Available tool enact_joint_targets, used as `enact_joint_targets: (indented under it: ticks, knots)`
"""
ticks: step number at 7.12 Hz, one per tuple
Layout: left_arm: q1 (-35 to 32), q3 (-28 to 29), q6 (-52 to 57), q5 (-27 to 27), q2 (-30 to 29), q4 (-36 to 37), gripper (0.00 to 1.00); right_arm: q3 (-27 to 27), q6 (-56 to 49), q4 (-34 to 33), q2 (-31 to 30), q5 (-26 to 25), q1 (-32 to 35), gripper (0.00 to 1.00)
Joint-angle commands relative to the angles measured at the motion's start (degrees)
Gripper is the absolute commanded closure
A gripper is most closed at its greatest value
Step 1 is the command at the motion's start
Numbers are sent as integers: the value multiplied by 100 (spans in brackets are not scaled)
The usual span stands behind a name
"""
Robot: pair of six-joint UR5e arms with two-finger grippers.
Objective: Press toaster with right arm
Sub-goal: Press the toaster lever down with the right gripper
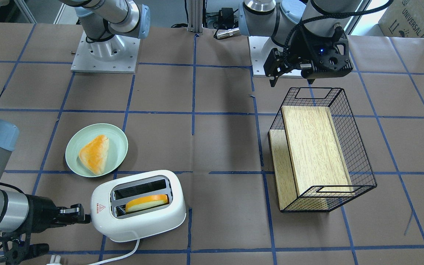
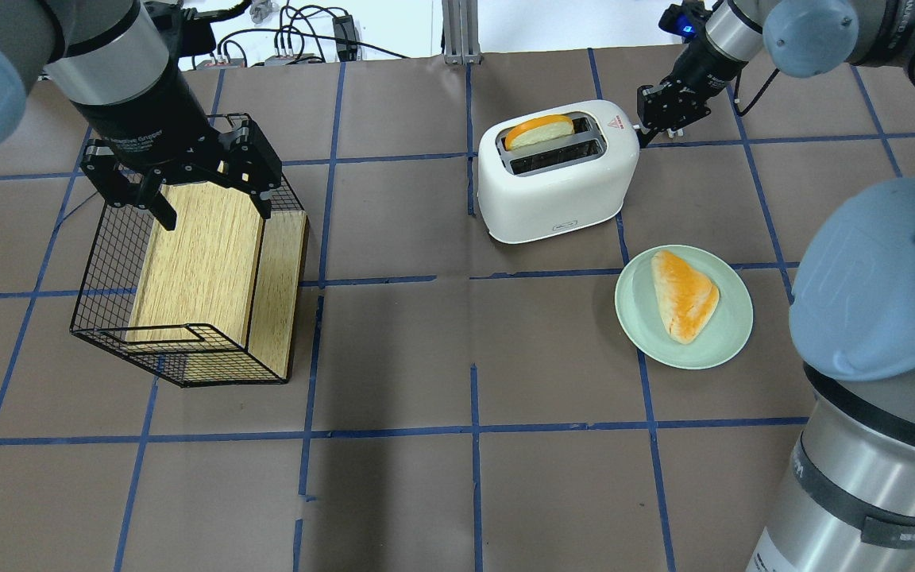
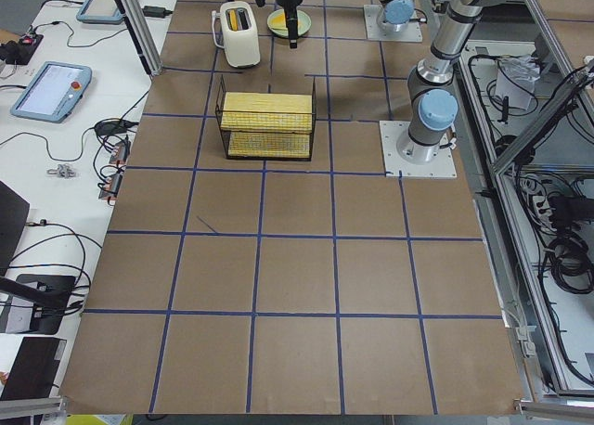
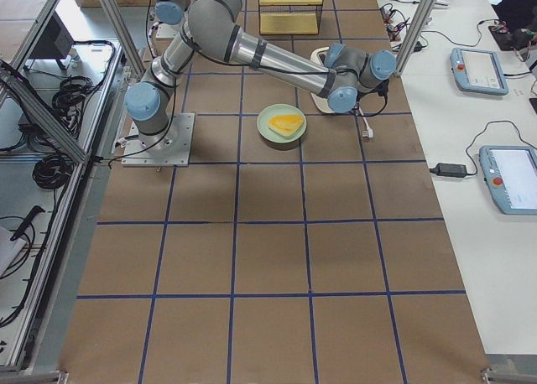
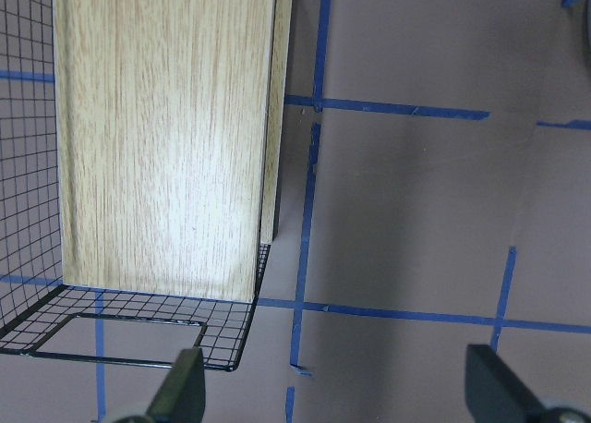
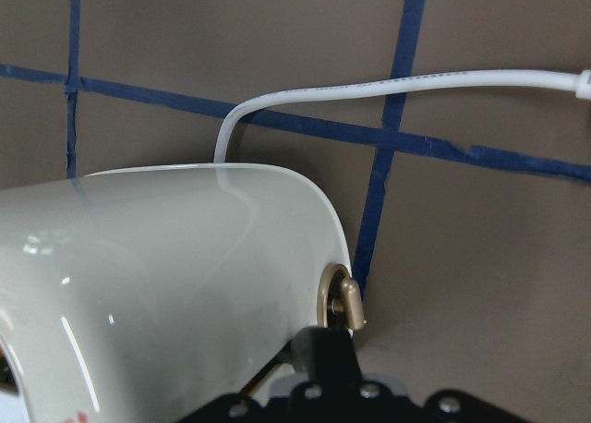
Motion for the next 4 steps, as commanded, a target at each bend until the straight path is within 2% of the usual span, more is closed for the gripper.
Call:
enact_joint_targets:
  ticks: [1, 4]
  knots:
    - [0, 0, 0, 0, 7, 0, 0, -12, 2, -3, 31, 0, 1, 98]
    - [0, 0, 0, 0, -1, 9, 0, -3, 2, -3, 67, 0, -8, 98]
